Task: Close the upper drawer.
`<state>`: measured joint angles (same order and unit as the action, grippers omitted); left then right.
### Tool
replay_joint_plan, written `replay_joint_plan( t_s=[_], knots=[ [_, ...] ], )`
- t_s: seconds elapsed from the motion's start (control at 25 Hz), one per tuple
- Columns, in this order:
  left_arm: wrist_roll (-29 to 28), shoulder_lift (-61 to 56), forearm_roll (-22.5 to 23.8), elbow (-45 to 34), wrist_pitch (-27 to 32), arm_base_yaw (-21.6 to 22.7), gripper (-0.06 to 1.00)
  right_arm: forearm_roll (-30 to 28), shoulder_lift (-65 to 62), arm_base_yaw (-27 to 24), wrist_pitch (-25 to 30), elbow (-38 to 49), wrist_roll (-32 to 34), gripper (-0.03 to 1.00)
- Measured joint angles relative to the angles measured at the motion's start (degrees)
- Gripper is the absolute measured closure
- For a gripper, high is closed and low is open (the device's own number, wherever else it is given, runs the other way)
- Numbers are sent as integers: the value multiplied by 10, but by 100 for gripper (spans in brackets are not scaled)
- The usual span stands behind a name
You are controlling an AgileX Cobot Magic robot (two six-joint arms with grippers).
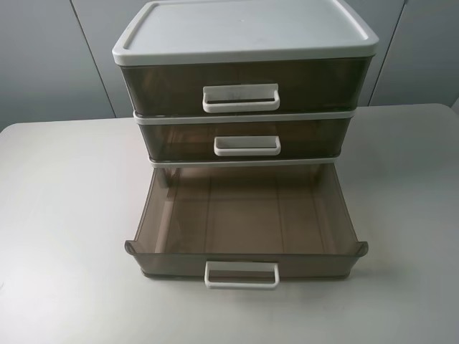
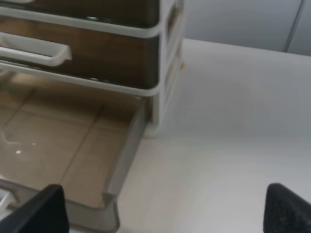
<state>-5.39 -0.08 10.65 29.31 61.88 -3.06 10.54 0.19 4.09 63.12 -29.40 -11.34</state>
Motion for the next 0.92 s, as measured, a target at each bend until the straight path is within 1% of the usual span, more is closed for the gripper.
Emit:
replay_joint_plan(
  t_s=[0.12,0.32,0.92],
  knots=[
    [0,0,0,0,0,0,20,0,0,4,0,0,1,36],
    [0,0,0,0,0,0,20,-8,0,-13,0,0,4,36],
    [0,0,0,0,0,0,20,-9,0,-14,0,0,5,36]
  ],
)
